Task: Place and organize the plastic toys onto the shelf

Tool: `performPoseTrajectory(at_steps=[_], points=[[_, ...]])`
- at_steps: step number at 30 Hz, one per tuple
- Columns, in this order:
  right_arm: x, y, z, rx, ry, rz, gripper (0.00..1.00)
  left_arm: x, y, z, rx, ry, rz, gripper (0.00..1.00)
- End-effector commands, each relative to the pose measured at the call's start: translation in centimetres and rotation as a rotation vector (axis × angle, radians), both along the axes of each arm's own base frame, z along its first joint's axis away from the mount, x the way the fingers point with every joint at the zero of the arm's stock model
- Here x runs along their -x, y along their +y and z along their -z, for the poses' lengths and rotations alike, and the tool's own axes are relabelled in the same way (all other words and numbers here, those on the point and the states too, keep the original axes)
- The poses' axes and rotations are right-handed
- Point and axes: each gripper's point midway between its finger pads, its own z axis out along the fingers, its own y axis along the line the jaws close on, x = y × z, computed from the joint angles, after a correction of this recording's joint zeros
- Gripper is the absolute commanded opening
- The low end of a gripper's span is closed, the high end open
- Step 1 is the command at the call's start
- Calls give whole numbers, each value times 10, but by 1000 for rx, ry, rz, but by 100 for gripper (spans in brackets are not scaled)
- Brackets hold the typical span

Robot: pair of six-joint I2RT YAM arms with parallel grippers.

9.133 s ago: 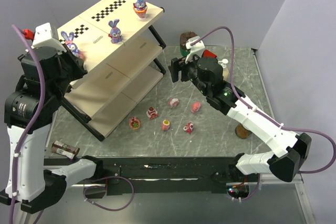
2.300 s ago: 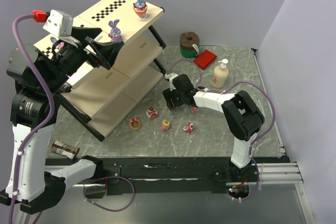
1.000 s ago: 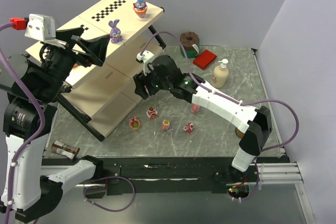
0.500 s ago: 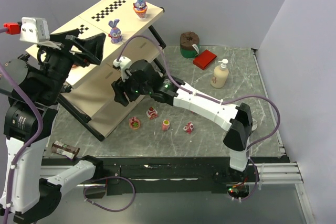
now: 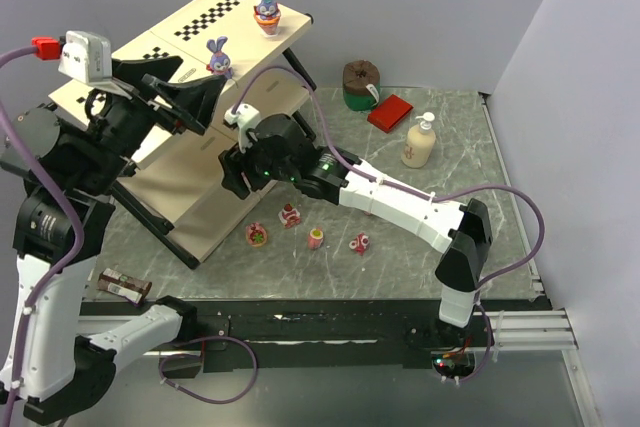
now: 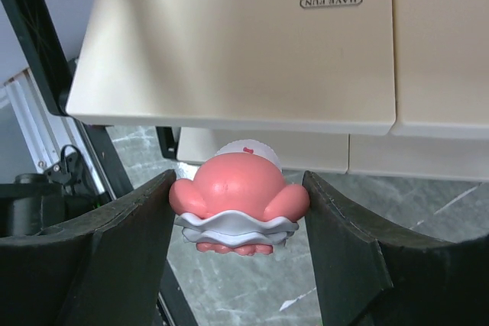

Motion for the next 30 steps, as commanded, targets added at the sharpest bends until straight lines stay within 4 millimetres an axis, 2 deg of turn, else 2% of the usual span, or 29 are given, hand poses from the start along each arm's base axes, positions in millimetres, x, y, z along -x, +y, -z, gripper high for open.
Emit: performPoseTrajectory(at_steps=[1, 5, 9, 17, 19, 30], points=[[-3, 11, -43, -136, -65, -10, 42, 1, 6, -17, 54, -23, -29, 99], [-7, 31, -40, -142, -73, -20, 42, -3, 16, -21, 84, -12, -86, 99], [-6, 43, -29, -118, -73, -20, 42, -1, 27, -27, 113, -26, -135, 99], [-7, 48, -11, -79, -71, 53, 42, 7, 56, -39, 178, -69, -255, 99], [-5, 51, -8, -73, -80, 56, 42, 9, 59, -40, 186, -74, -268, 99], [-19, 62, 5, -66, -109, 115, 46, 6, 64, -34, 188, -59, -298, 99]])
